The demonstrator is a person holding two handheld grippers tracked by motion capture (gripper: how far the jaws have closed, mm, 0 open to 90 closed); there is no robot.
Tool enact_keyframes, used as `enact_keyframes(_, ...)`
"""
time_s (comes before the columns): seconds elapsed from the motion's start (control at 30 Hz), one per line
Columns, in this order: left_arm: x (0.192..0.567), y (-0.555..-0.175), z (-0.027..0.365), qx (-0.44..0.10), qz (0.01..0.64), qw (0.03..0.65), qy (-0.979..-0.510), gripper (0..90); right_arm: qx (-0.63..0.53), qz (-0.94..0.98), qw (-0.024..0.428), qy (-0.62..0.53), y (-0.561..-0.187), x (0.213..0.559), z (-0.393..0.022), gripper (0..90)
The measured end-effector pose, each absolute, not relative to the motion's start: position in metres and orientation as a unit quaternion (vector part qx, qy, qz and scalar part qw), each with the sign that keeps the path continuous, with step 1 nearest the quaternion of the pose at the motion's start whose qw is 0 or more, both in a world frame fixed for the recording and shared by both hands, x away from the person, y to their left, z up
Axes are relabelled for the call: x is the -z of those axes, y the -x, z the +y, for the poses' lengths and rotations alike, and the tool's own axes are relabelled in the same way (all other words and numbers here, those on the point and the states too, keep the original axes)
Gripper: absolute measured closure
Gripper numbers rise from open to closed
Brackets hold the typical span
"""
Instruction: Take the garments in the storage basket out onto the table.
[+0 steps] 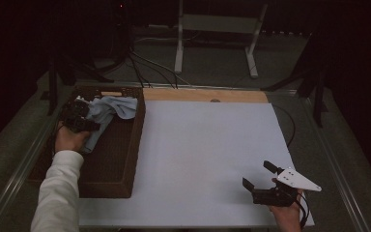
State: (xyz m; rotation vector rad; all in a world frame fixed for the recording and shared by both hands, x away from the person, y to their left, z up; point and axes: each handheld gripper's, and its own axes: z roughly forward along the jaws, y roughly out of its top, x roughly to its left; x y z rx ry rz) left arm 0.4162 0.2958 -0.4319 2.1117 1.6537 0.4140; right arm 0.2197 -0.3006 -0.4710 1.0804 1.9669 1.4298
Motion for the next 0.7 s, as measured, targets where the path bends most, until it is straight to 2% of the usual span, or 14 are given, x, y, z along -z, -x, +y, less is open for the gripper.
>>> enact_keyframes(0.7,0.404,-0.395,0.290,-0.180,0.572,0.288,-0.747,70.2,-0.525,0.718,0.238,-0.391,-0.219,0.471,-0.301,0.0)
